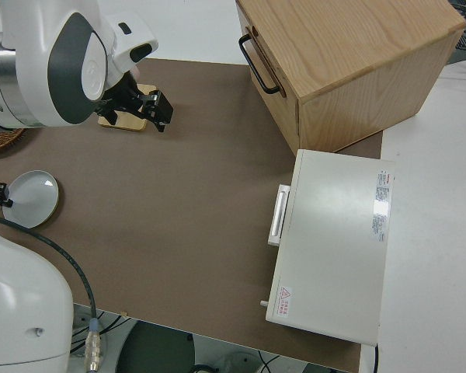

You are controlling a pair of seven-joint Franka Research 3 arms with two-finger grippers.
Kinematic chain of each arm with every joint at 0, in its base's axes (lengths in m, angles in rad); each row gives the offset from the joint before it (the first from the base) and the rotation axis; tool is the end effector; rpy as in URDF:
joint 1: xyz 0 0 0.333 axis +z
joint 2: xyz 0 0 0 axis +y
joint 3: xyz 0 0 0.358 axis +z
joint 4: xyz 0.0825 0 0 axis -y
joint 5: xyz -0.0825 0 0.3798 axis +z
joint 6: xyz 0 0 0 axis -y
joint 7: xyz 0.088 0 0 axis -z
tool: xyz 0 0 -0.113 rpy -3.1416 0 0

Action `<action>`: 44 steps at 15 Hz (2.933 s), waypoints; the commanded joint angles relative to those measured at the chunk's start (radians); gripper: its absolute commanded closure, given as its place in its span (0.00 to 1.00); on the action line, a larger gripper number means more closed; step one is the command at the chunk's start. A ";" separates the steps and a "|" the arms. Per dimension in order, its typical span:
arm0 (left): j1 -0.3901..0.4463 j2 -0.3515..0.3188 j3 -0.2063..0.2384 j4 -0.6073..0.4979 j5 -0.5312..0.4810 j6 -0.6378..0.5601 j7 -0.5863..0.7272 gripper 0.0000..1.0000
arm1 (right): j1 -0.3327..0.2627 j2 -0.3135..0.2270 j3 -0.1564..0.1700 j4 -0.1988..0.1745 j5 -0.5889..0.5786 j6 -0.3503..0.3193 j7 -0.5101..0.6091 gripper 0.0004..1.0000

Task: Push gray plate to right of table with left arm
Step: 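Lower the left gripper against the gray plate's rim and push it sideways, then keep pushing the gray plate with the left gripper toward the toaster oven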

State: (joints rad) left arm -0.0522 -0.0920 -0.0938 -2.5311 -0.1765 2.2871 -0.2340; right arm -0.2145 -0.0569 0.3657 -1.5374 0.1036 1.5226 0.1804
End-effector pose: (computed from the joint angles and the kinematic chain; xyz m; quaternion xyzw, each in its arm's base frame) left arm 0.4226 -0.0669 0.3355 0.9897 0.1069 -0.0851 0.0423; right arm 0.5179 0.0984 0.7007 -0.9989 0.0112 -0.0120 0.0441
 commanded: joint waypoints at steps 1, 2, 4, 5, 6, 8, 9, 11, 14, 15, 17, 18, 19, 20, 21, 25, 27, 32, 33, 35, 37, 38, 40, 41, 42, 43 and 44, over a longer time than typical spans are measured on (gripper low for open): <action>-0.017 0.001 0.006 -0.014 -0.011 0.028 0.021 1.00 | -0.006 0.006 0.004 0.014 0.016 -0.005 0.002 0.00; -0.017 0.001 0.006 -0.012 -0.011 0.028 0.024 1.00 | -0.006 0.006 0.004 0.014 0.016 -0.005 0.002 0.00; -0.018 0.003 0.006 -0.012 -0.011 0.028 0.024 1.00 | -0.006 0.006 0.002 0.014 0.016 -0.005 0.002 0.00; -0.021 0.003 0.006 -0.012 -0.011 0.029 0.022 1.00 | -0.006 0.006 0.002 0.014 0.016 -0.005 0.002 0.00; -0.032 0.005 0.006 -0.011 -0.012 0.029 0.016 1.00 | -0.006 0.006 0.004 0.014 0.016 -0.005 0.002 0.00; -0.060 0.005 0.006 -0.009 -0.032 0.043 0.007 1.00 | -0.006 0.006 0.004 0.014 0.016 -0.005 0.002 0.00; -0.073 0.006 0.006 -0.009 -0.044 0.043 0.005 1.00 | -0.006 0.006 0.004 0.014 0.016 -0.005 0.002 0.00; -0.106 0.005 0.006 -0.008 -0.063 0.045 -0.020 1.00 | -0.006 0.006 0.004 0.014 0.016 -0.005 0.002 0.00; -0.173 0.012 0.006 -0.006 -0.078 0.072 -0.097 1.00 | -0.006 0.006 0.004 0.014 0.016 -0.005 0.002 0.00; -0.193 0.023 0.006 -0.005 -0.093 0.081 -0.113 1.00 | -0.006 0.006 0.004 0.014 0.016 -0.005 0.002 0.00; -0.242 0.035 0.006 -0.003 -0.115 0.113 -0.161 1.00 | -0.006 0.006 0.004 0.014 0.016 -0.005 0.002 0.00; -0.262 0.038 0.006 -0.003 -0.115 0.123 -0.192 1.00 | -0.006 0.006 0.002 0.014 0.016 -0.005 0.002 0.00; -0.296 0.041 0.006 0.002 -0.116 0.132 -0.227 1.00 | -0.006 0.006 0.004 0.014 0.016 -0.005 0.002 0.00; -0.317 0.043 0.005 0.005 -0.127 0.144 -0.255 1.00 | -0.006 0.006 0.004 0.014 0.016 -0.005 0.002 0.00; -0.342 0.050 0.005 0.006 -0.136 0.158 -0.275 1.00 | -0.006 0.006 0.004 0.014 0.016 -0.005 0.002 0.00; -0.387 0.087 -0.010 0.031 -0.144 0.195 -0.343 1.00 | -0.006 0.006 0.004 0.014 0.016 -0.005 0.002 0.00; -0.387 0.094 -0.046 0.034 -0.144 0.218 -0.384 1.00 | -0.006 0.006 0.004 0.014 0.016 -0.005 0.002 0.00; -0.387 0.123 -0.121 0.078 -0.156 0.241 -0.470 1.00 | -0.006 0.005 0.004 0.014 0.016 -0.005 0.002 0.00; -0.387 0.136 -0.139 0.097 -0.158 0.248 -0.488 1.00 | -0.006 0.006 0.004 0.014 0.016 -0.005 0.002 0.00; -0.388 0.162 -0.167 0.115 -0.158 0.270 -0.525 1.00 | -0.006 0.006 0.004 0.014 0.016 -0.005 0.002 0.00; -0.393 0.193 -0.191 0.123 -0.158 0.317 -0.553 1.00 | -0.006 0.006 0.004 0.014 0.016 -0.005 0.002 0.00; -0.393 0.207 -0.207 0.126 -0.158 0.345 -0.565 1.00 | -0.006 0.006 0.004 0.014 0.016 -0.005 0.002 0.00; -0.393 0.224 -0.230 0.147 -0.156 0.359 -0.588 1.00 | -0.006 0.006 0.004 0.014 0.016 -0.005 0.002 0.00; -0.394 0.225 -0.234 0.155 -0.156 0.359 -0.599 1.00 | -0.006 0.006 0.004 0.014 0.016 -0.005 0.002 0.00; -0.403 0.232 -0.236 0.167 -0.156 0.359 -0.611 1.00 | -0.006 0.006 0.004 0.014 0.016 -0.005 0.002 0.00; -0.417 0.244 -0.236 0.182 -0.153 0.359 -0.628 1.00 | -0.006 0.006 0.004 0.014 0.016 -0.005 0.002 0.00; -0.423 0.254 -0.236 0.192 -0.150 0.359 -0.636 1.00 | -0.006 0.006 0.004 0.014 0.016 -0.005 0.002 0.00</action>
State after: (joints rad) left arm -0.4347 0.0934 -0.3323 -2.3832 -0.3192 2.6188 -0.8267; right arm -0.2145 -0.0569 0.3657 -1.5374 0.1036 1.5226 0.1804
